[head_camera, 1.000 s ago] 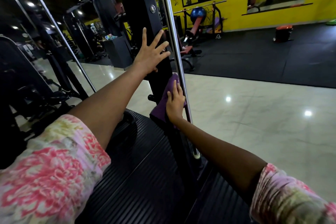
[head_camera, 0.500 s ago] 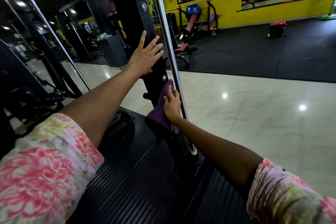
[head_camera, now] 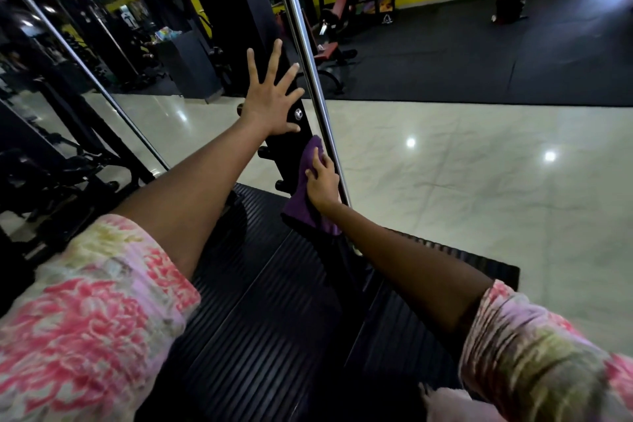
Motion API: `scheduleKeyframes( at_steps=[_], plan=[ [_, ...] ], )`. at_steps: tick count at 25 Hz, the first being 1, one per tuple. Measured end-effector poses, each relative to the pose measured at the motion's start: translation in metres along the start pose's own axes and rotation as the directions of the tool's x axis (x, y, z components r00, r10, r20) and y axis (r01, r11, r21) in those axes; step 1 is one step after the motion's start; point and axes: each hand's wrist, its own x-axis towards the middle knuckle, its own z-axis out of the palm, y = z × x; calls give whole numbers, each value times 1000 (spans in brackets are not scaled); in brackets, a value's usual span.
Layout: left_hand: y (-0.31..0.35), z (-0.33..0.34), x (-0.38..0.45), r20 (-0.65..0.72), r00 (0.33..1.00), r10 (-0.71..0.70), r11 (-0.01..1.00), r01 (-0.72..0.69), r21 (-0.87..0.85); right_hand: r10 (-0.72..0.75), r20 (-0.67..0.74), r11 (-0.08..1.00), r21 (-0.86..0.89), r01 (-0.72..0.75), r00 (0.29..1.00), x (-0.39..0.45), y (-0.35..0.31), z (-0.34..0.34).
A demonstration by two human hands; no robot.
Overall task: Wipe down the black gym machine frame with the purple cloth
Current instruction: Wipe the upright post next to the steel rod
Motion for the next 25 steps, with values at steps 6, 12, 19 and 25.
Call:
scheduleKeyframes(
  at_steps=[6, 12, 19, 25],
  plan=[
    [7, 8, 3, -57, 998, -21, 992, 14, -124, 49, -56, 998, 44, -47, 997, 3, -5, 3],
    [27, 23, -9, -64, 998, 23, 983, -34, -178, 123, 85, 992, -23, -122, 989, -11, 50, 15],
    [33, 25, -13, -73, 996, 50, 970, -66, -234, 225, -73, 953, 226, -203, 972, -47, 70, -7],
    [40, 29, -13, -79, 994, 71, 962, -89, -258, -24, -153, 988, 145, 46, 988, -6, -8, 20]
  ],
)
